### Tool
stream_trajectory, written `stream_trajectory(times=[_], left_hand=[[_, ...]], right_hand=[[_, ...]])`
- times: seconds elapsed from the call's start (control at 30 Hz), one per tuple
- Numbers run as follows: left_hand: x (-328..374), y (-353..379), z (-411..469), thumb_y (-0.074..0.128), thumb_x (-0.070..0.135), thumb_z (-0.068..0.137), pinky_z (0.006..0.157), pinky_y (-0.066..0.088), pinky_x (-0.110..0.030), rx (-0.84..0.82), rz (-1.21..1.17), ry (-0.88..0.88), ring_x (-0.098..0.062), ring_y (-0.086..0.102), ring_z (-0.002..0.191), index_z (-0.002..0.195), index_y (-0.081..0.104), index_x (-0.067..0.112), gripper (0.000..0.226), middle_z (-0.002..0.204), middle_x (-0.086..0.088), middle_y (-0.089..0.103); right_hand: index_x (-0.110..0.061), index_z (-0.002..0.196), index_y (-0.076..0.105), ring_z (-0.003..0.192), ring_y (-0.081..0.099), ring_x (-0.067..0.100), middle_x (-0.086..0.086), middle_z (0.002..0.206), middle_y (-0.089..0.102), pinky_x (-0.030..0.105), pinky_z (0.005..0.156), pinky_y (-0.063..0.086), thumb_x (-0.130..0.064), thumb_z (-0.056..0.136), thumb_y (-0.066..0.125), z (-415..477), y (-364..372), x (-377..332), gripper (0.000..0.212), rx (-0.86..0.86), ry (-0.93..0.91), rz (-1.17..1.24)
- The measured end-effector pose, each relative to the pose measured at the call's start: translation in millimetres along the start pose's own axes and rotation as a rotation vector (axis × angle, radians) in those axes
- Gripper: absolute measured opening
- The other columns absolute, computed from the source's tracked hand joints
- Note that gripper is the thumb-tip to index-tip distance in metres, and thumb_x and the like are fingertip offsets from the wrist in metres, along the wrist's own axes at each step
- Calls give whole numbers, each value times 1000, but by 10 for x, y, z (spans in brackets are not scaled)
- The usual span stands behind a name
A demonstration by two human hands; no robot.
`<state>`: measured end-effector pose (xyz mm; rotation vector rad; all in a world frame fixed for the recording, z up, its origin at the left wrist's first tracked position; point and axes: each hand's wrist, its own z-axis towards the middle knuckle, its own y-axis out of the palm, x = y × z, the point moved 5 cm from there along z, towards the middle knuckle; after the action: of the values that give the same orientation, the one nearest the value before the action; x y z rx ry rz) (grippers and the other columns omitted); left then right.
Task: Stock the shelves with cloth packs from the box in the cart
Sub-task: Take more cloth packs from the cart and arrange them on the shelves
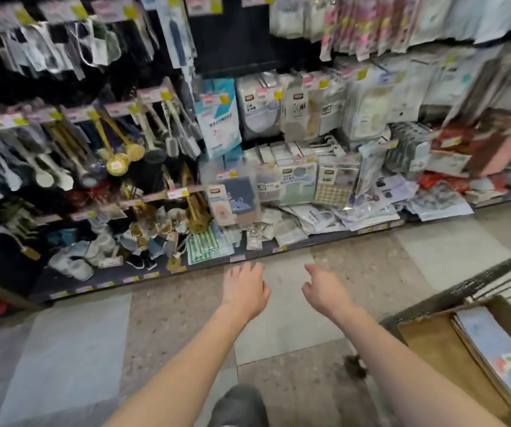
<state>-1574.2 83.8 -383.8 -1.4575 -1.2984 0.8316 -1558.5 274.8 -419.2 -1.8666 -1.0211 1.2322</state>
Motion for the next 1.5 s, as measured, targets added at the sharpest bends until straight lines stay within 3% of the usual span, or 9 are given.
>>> stream_trajectory(times=[0.2,0.47,0.53,0.63,0.77,0.87,1.03,1.23,1.5], left_hand=[[534,-48,1453,46,36,99,108,38,-43,-60,42,170,-34,52,128,142,49,20,46,139,-9,56],[1610,-142,3114,45,35,101,107,39,-42,-245,93,491,-35,52,131,145,47,20,46,143,-10,54],[2001,-206,3378,44,35,101,107,40,-42,-274,115,580,-34,52,131,145,48,21,46,142,-10,56],[2665,-198,3582,45,34,100,107,42,-41,-283,193,739,-33,55,129,140,52,20,44,139,-10,59],[3569,-19,3624,46,36,100,105,41,-39,-322,284,962,-32,56,128,142,52,25,44,140,-8,59],[4287,180,3523,46,37,101,105,41,-40,-371,366,1120,-32,57,127,144,51,27,45,140,-7,61],[5499,475,3179,48,37,100,105,43,-44,-444,517,1334,-34,57,127,142,51,23,43,141,-7,57],[6601,701,2623,48,36,99,104,44,-44,-436,590,1620,-33,56,127,136,53,22,40,138,-8,58],[7536,1288,2007,45,43,100,111,40,-47,-373,926,1955,-33,52,131,140,50,21,46,142,-9,57]], right_hand=[[-11,143,52,125,59,34,16,134,65,37,100,48,-17,93,53,1015,-356,710,50,22,234,72],[-11,156,36,141,46,28,11,155,46,33,113,38,-22,99,51,1714,-882,1625,61,20,578,216],[-12,157,34,138,49,28,11,154,48,32,108,41,-22,100,50,1716,-1030,1870,61,63,674,277],[-20,153,41,120,62,28,10,135,64,33,91,49,-30,98,49,1554,-1209,2291,57,161,842,360],[-12,140,56,126,57,30,12,137,61,37,102,47,-27,98,54,1211,-1355,2859,44,367,1069,467],[-11,130,62,119,61,34,15,129,65,38,94,50,-18,92,59,929,-1351,3312,39,479,1219,529],[-8,146,49,132,54,30,14,146,54,35,103,44,-20,96,59,480,-1196,4039,53,507,1434,697],[-9,148,44,132,53,29,14,146,53,33,102,43,-22,103,50,71,-1011,4443,47,527,1610,895],[-16,144,52,136,50,22,6,149,53,37,111,44,-24,101,54,-263,-859,4628,45,615,1909,978]])
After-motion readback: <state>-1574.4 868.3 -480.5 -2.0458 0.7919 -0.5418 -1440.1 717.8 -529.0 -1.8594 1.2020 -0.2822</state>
